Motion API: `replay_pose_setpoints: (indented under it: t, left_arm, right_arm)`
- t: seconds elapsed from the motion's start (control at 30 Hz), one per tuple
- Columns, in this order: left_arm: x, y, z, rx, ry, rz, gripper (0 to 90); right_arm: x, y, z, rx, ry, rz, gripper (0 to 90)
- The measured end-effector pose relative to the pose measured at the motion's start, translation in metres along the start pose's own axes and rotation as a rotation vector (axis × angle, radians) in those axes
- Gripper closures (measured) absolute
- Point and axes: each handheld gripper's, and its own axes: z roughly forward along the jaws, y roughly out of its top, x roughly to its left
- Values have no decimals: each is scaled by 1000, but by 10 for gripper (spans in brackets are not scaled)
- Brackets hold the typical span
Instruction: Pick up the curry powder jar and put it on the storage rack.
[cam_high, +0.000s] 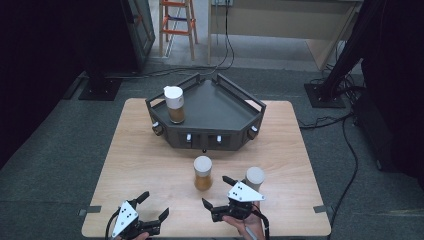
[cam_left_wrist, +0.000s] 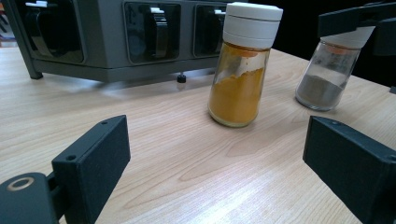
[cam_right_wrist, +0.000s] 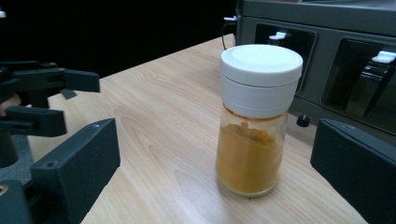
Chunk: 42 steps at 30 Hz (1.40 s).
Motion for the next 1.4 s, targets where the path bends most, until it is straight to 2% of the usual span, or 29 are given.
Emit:
replay_pose_setpoints:
  t: [0.3,0.37,0.73,1.4]
  left_arm:
    - [0,0,0,-1,-6,-1,73]
    - [0,0,0,-2,-5,0,73]
    - [0,0,0,-3,-7,-1,73]
    - [0,0,-2,-9,-9,1,73]
  right_arm:
    - [-1,7,17,22,-22,13,14]
    - [0,11,23,42,-40,13,15]
    - [1,18,36,46,-76,14,16]
    - [7,31,66,106,-136,13,53]
